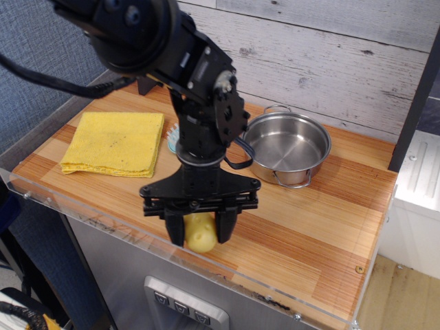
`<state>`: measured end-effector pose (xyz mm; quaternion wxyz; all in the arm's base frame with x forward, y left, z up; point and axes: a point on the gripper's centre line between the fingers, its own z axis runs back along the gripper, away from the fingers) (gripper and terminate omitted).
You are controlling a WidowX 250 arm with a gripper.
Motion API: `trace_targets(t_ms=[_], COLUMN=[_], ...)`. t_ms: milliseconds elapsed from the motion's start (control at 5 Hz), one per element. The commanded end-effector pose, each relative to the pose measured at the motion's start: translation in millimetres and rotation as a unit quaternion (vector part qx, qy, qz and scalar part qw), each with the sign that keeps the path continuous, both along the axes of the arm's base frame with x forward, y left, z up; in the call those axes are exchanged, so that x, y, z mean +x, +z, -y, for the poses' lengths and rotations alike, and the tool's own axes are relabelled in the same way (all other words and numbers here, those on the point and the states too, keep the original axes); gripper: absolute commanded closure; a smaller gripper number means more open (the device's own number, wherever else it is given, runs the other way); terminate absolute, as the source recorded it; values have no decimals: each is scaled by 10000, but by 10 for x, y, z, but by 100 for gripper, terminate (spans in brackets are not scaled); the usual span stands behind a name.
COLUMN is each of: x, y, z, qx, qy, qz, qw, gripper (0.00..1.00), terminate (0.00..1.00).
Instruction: Place the egg on the yellow cloth.
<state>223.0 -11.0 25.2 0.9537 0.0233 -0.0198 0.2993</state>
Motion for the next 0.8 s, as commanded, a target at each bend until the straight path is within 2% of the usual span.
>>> trace_targets(t_ms=[0, 200, 400, 600], x=[130, 130, 92, 98], y=[450, 784, 1197, 1540], z=[-29, -35, -221, -599], qx=[67, -5, -34, 65], qy=[-858, -1123, -1518, -1801], qz=[489, 728, 975, 1104], qw=[9951, 9910, 9836, 9774], gripper=[100, 100, 100, 100], terminate=[0, 0, 0, 0])
